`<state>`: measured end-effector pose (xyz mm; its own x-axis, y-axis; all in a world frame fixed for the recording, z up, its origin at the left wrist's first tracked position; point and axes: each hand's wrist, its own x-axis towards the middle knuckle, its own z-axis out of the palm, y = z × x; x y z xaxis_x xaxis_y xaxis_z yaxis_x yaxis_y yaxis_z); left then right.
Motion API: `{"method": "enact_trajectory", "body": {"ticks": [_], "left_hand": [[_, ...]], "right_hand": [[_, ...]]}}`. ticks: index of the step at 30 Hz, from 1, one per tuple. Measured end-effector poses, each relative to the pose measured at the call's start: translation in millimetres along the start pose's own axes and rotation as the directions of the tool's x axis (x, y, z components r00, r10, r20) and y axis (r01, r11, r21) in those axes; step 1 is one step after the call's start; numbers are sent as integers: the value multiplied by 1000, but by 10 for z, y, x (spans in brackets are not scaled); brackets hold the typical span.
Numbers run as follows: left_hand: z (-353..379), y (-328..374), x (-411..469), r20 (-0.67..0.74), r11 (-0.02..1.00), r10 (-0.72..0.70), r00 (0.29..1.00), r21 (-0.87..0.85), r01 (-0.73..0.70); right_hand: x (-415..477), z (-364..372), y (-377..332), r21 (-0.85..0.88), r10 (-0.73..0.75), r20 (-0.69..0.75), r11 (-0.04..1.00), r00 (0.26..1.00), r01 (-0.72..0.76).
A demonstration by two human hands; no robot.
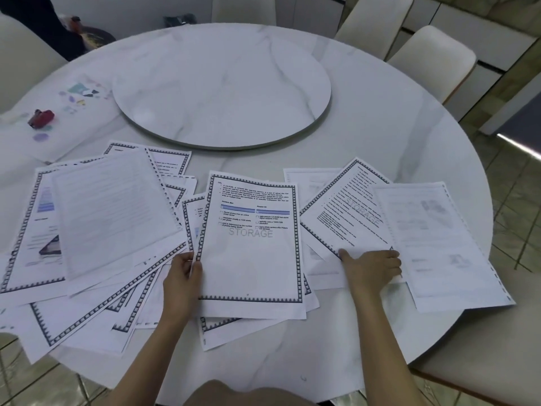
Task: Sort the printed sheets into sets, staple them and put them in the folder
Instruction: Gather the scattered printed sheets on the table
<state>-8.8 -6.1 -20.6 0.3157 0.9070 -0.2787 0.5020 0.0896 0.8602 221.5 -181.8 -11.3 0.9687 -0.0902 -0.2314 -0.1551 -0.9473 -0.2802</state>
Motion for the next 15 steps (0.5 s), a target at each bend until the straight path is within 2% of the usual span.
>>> {"method": "enact_trajectory", "body": {"ticks": [9, 15], "left_hand": [[-9, 32, -24, -2, 1000, 7, 1000, 11, -7], [-18, 46, -32, 10, 1000, 15, 1000, 0, -15]], "right_hand": [[-2, 33, 23, 3, -19, -2, 1000, 1000, 19], [30, -33, 58, 151, 3, 39, 989, 999, -9]]}}
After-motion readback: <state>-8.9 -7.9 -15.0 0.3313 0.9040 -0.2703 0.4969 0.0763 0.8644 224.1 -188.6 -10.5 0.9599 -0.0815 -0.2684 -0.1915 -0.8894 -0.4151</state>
